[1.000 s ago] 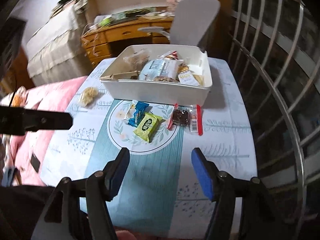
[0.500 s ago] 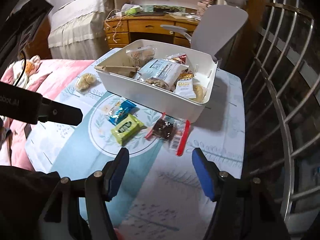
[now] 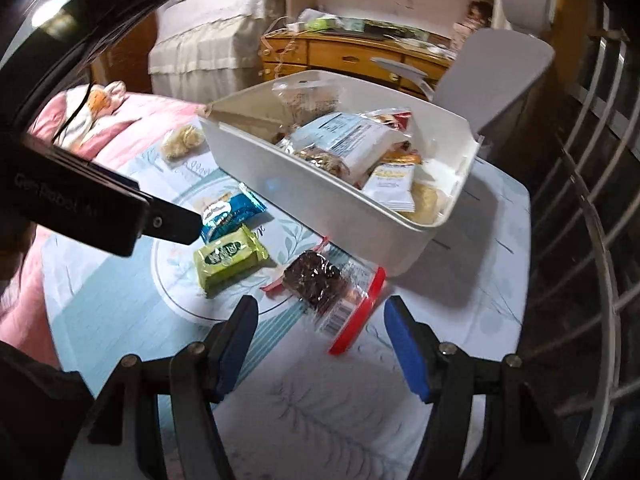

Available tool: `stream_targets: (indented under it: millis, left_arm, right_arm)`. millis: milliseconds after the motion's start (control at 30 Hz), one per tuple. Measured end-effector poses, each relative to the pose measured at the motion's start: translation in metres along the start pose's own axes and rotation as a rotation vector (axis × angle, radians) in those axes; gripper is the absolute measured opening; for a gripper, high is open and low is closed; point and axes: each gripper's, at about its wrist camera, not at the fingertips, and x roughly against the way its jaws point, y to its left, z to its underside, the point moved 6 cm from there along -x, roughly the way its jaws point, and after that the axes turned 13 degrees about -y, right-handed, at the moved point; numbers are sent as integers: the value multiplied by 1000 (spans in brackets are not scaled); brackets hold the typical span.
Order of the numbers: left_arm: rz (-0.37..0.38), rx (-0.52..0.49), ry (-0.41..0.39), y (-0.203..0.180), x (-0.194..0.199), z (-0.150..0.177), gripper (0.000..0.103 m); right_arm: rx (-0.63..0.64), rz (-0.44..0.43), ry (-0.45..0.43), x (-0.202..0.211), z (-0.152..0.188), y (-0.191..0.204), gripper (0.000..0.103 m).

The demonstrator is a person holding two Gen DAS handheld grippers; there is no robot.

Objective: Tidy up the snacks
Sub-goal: 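Grasp the red-edged chocolate packet with the right tool while the left tool grasps the yellow-green pack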

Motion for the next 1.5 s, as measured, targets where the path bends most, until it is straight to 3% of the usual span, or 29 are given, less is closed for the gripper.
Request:
stream_targets:
  millis: [300,800,1033,1200,1400,1500]
  left_arm:
    - [-50,-5,86,2,-47,12,88]
    - [-62,7,86,2,-84,3,88]
    - [-50,15,103,-6,-99,0,74]
    - [-61,-2,104,-11,-104,3,69]
    - [-63,-18,76,-16,-103,1,46]
    - [-62,-19,74,-17,-103,0,41]
  right_arm:
    - [94,-62,-17,-43,15,-3,66]
    - [166,-139,-42,-72,22,11,66]
    - [167,-138,-32,-81,21,17,66]
    - [130,-155,-17,-84,20,16,66]
    - [131,-198,-22,-82,21,20,47]
    - [135,-204,-22,-82,21,23,46]
